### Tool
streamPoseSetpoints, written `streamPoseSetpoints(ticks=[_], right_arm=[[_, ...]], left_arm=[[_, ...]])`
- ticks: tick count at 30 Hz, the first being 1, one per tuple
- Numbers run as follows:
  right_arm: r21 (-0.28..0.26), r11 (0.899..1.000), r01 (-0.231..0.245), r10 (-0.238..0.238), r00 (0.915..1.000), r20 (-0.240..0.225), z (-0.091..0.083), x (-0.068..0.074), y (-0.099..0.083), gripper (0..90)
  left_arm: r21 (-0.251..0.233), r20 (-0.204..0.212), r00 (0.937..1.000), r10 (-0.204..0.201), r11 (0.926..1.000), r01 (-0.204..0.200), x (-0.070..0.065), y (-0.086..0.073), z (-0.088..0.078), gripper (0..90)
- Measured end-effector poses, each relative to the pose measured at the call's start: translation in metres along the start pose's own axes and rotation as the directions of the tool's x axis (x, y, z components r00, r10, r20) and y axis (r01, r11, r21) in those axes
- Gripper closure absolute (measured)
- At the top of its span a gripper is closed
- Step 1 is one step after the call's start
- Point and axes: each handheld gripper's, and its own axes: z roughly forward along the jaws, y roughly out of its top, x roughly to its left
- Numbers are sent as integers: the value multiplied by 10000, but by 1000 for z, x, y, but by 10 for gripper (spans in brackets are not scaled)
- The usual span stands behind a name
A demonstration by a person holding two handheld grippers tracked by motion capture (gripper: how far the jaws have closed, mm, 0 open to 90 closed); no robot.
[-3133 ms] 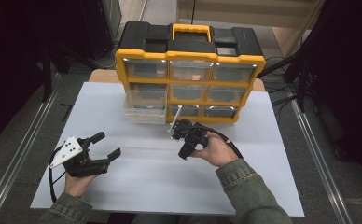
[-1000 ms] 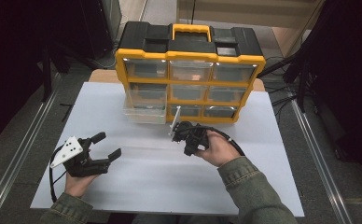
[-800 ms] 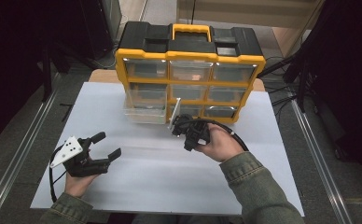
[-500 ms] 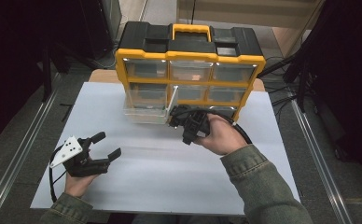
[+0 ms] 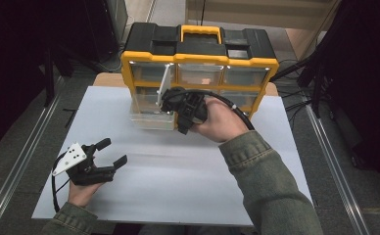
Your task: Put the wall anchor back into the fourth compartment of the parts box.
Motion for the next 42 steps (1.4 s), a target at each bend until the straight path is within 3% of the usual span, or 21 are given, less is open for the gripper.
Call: streamPoseSetpoints(ticks=[9, 15, 22, 24, 26, 30, 37, 42], right_arm=[[-579, 9983, -26, 39, 9997, 226, -19, -13, 37, 856], [-664, 9977, -113, 134, 9994, 321, -12, -21, 62, 856], [-776, 9967, -246, 282, 9986, 457, -2, -24, 74, 849], [-870, 9959, -259, 305, 9982, 517, -2, -24, 75, 796], [-959, 9951, -262, 326, 9973, 665, -2, -24, 75, 621], [-1032, 9941, -334, 413, 9963, 760, 0, -21, 73, 447], [-1315, 9897, -562, 667, 9948, 776, -4, -16, 59, 297], [-1455, 9871, -663, 765, 9949, 652, -3, -10, 37, 294]], left_arm=[[14, 53, 10000, 6, 10000, -6, 0, 0, 0, 136], [-10, 52, 10000, -30, 10000, 30, 1, 0, 0, 136], [-1, -30, 10000, -66, 10000, 66, 4, 0, 0, 136], [-22, -1, 10000, -92, 10000, 92, 3, -1, 1, 136], [-40, 67, 10000, -53, 10000, 54, 2, 0, 1, 136], [-62, 111, 9999, -65, 10000, 66, 1, 0, 1, 137], [-63, 146, 9999, -62, 10000, 63, 1, 0, 1, 137], [-62, 148, 9999, -42, 10000, 42, 0, 0, 2, 136]])
